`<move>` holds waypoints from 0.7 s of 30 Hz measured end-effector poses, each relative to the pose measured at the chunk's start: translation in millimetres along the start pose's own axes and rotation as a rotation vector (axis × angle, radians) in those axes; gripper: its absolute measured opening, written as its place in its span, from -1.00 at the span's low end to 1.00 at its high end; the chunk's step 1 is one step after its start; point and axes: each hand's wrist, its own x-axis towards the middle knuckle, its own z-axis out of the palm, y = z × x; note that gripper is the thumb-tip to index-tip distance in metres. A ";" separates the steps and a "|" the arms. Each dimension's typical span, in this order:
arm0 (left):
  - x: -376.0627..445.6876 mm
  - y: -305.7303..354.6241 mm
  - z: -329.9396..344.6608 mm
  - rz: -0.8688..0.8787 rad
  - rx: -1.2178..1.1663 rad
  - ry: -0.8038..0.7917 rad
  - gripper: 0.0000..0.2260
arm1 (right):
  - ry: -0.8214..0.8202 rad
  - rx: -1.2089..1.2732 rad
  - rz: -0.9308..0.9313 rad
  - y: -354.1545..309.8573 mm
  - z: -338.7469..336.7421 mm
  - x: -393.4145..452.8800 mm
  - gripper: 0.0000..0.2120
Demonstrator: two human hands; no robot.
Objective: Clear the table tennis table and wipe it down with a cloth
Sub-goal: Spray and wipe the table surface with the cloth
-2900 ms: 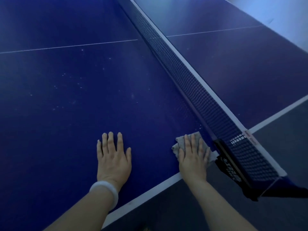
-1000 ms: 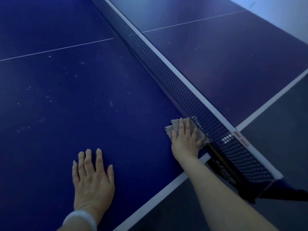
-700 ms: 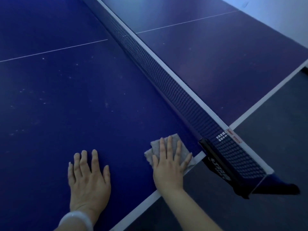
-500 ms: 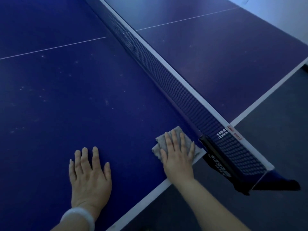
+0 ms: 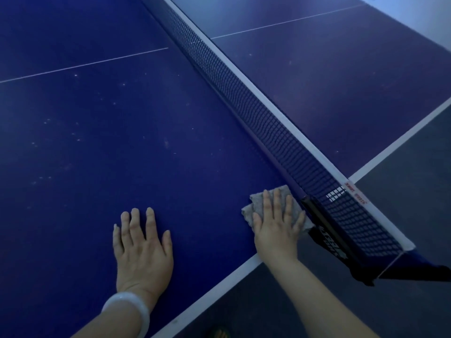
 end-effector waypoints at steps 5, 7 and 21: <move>-0.8 2.3 -1.5 -0.005 0.008 -0.005 -0.40 | -0.001 0.034 -0.205 -82.9 2.1 13.4 -0.41; -0.4 3.2 -2.5 -0.008 0.005 -0.008 -0.40 | -0.013 0.026 -0.292 -108.8 6.4 3.8 -0.39; -1.2 0.1 -1.5 -0.007 0.034 -0.027 -0.36 | 0.069 0.059 -0.039 -49.0 -4.1 36.9 -0.39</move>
